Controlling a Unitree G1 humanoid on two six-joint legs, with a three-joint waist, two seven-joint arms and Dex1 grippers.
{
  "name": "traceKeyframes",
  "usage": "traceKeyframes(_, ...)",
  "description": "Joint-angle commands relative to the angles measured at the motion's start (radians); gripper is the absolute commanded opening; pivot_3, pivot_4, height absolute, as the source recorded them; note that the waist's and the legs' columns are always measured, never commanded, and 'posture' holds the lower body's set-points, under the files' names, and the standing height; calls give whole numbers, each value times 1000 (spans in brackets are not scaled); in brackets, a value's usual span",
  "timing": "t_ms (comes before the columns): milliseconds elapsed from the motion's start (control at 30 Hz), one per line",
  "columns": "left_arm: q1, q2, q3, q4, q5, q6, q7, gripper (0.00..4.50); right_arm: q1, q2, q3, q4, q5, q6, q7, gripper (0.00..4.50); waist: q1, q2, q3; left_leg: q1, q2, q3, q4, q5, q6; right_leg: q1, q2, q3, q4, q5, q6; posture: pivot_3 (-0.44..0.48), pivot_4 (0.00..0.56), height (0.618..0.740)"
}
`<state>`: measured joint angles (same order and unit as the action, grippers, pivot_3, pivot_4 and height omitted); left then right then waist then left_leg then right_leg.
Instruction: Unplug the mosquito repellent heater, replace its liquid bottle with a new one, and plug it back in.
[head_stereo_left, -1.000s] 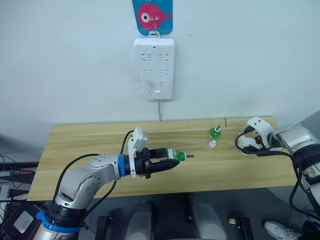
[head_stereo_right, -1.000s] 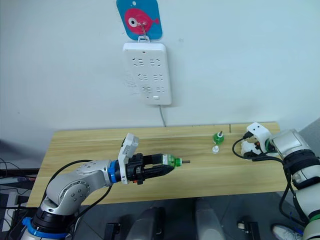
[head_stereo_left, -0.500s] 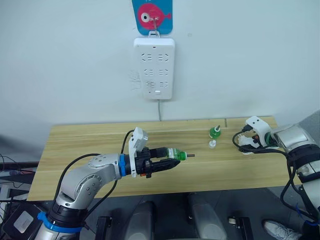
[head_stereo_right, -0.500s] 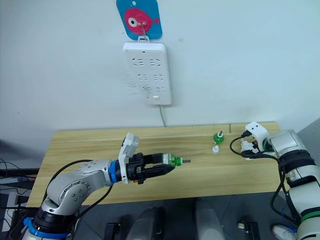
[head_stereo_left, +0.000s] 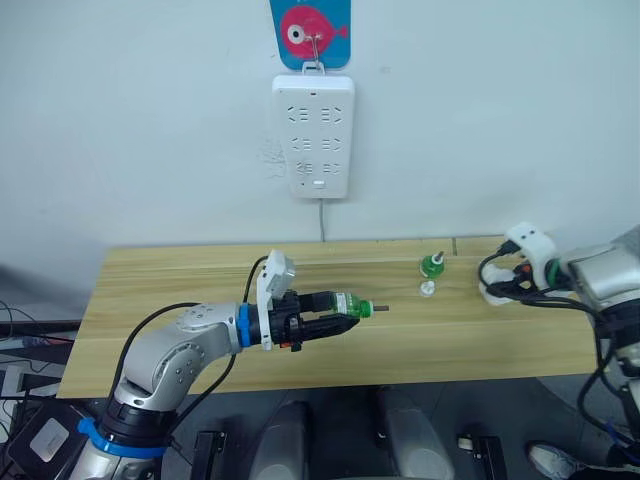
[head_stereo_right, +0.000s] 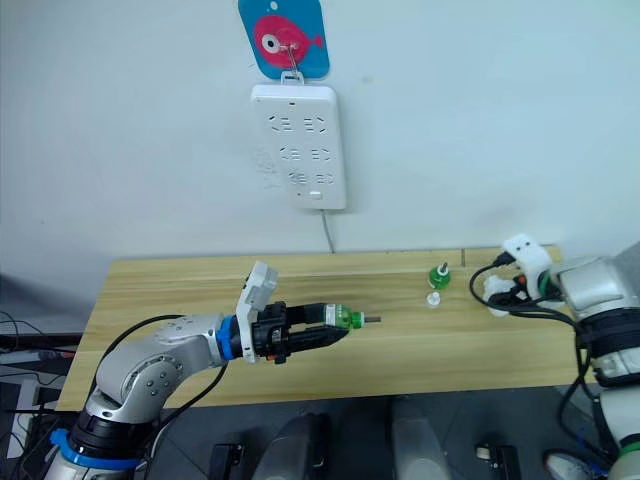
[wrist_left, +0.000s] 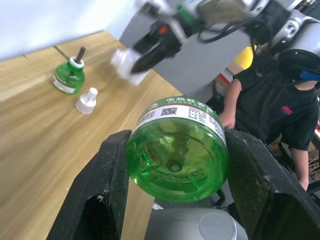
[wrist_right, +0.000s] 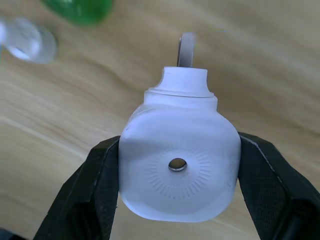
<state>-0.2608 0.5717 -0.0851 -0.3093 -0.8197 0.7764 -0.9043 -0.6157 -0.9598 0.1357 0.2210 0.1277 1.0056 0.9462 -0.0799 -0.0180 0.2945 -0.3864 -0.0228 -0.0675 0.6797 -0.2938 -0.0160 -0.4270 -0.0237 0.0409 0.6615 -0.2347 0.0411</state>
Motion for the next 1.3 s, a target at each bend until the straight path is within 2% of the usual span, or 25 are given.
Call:
traceKeyframes(33,-59,44,46,18,-55,32,-88,2408,124,-84,-199,-297,145,151,65,2949,1,0,-1,0,0,-1,0,0,0,0,0,0,0,0,0,-145,245,740)
traceKeyframes(100,-132,97,68,62,-91,78,-167,2408,202,-73,-432,-530,348,339,154,2949,3,0,-1,-3,1,-5,0,0,0,0,1,-3,0,0,0,-159,227,740)
traceKeyframes(167,-192,129,81,100,-118,116,-215,2408,185,-2,-592,-674,511,516,185,2949,-4,1,-2,-6,1,-6,0,1,-2,-2,1,-4,1,0,0,-166,218,740)
traceKeyframes(267,-270,139,101,150,-148,166,-240,2408,154,94,-693,-731,701,606,86,2949,-10,-2,-8,-5,1,-3,1,1,-2,-3,2,-4,2,0,1,-175,205,740)
traceKeyframes(400,-339,124,133,171,-189,222,-223,2408,123,240,-757,-755,977,609,-177,2949,-9,-7,-12,-4,0,-2,2,1,-2,-2,1,-3,1,1,1,-172,195,740)
traceKeyframes(467,-353,108,156,163,-228,255,-195,2408,106,311,-769,-759,1081,609,-317,2949,-9,-7,-12,-5,-1,-1,2,2,-2,-3,0,-2,2,1,1,-166,189,740)
traceKeyframes(567,-360,93,182,145,-272,296,-158,2408,108,354,-763,-733,1274,567,-528,2949,-8,-7,-15,-12,-1,-1,2,4,-8,-12,0,-1,5,1,0,-160,185,740)
traceKeyframes(700,-353,79,202,114,-323,332,-119,2408,193,281,-626,-709,1632,313,-839,2949,-7,-6,-16,-15,0,-3,1,5,-8,-15,-1,-1,5,2,0,-147,178,740)
traceKeyframes(800,-347,76,207,97,-347,348,-103,2408,236,204,-540,-716,1811,154,-967,2949,-7,-6,-16,-15,0,-1,1,5,-8,-15,-1,0,4,1,0,-138,174,740)
traceKeyframes(967,-362,69,220,110,-394,372,-79,2408,295,183,-472,-751,1845,-3,-904,2949,-5,-9,-23,-13,0,1,3,5,-7,-14,0,-1,5,2,0,-137,172,740)
traceKeyframes(1167,-397,59,263,162,-465,415,-28,2408,348,126,-451,-770,1845,-62,-814,2949,-4,-9,-24,-13,0,2,8,4,-5,-15,1,0,12,2,0,-137,172,740)
traceKeyframes(1300,-400,86,277,193,-479,445,-29,2408,368,80,-462,-758,1845,-70,-763,2949,-4,-9,-24,-13,0,1,15,3,-4,-14,2,0,17,2,0,-132,169,740)
